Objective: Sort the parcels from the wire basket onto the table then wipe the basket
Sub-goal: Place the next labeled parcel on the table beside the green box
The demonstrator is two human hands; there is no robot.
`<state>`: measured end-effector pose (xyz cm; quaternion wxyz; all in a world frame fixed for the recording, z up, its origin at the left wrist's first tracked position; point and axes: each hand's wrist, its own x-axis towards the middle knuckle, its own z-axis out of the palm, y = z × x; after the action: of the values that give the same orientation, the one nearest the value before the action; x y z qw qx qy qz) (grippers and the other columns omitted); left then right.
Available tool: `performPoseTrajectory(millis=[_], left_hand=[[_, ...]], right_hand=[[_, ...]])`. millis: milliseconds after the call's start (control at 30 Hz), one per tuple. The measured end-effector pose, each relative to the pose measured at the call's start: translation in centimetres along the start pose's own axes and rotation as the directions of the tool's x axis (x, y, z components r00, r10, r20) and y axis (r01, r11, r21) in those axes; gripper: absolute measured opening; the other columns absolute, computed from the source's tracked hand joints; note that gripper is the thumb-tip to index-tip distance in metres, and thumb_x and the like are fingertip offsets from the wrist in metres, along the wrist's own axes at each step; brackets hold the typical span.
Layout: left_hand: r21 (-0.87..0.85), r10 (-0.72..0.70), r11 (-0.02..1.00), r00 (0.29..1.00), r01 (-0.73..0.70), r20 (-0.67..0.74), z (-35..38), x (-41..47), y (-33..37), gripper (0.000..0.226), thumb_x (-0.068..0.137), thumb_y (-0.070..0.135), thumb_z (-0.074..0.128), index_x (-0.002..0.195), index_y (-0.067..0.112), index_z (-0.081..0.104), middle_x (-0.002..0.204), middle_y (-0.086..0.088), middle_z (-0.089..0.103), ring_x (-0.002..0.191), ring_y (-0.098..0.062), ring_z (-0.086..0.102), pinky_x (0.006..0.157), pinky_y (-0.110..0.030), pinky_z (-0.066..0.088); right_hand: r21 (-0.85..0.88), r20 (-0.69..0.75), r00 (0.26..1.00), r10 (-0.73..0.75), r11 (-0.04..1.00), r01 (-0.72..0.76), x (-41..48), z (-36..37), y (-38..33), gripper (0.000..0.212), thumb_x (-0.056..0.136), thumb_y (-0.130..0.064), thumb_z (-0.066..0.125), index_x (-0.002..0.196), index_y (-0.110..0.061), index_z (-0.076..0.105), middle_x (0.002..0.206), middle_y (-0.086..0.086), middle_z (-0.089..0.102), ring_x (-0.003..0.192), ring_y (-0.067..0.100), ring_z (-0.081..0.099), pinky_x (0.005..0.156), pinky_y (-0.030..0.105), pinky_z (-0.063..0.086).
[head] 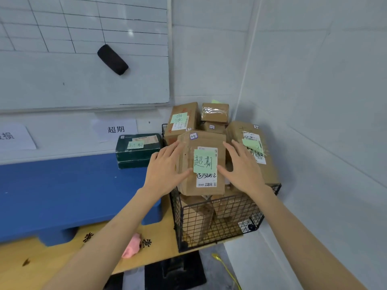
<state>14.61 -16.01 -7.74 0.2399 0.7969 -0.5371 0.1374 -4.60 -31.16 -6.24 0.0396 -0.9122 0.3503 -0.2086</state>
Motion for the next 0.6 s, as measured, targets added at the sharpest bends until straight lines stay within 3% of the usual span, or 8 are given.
performPoseTrajectory(millis=[333,600], left_hand=[[-0.013,-0.028,1.0,0.999,0.029,0.023,2.2,0.7,0.7,0.08,0.085,0.059,0.061,0.153,0.032,0.029,0.16,0.003,0.03,0.14,-0.022,0.038,0.113,-0.041,0.028],[-0.023,-0.111,0.993,0.993,0.112,0.029,3.6,1.3,1.3,0.08,0.085,0.058,0.061,0.153,0.033,0.027,0.158,0.004,0.032,0.138,-0.02,0.039,0.113,-0.04,0.027]], right_hand=[[0.122,0.009,0.999,-0.032,0.992,0.031,2.6,1.0,1.8,0.077,0.092,-0.047,0.063,0.155,-0.026,0.025,0.162,0.003,0.022,0.149,0.025,0.022,0.118,0.046,0.026],[-0.029,0.122,0.981,-0.151,0.987,0.156,5.6,2.1,4.5,0.076,0.094,-0.054,0.054,0.156,-0.026,0.02,0.156,0.007,0.037,0.148,0.027,0.024,0.12,0.043,0.018]])
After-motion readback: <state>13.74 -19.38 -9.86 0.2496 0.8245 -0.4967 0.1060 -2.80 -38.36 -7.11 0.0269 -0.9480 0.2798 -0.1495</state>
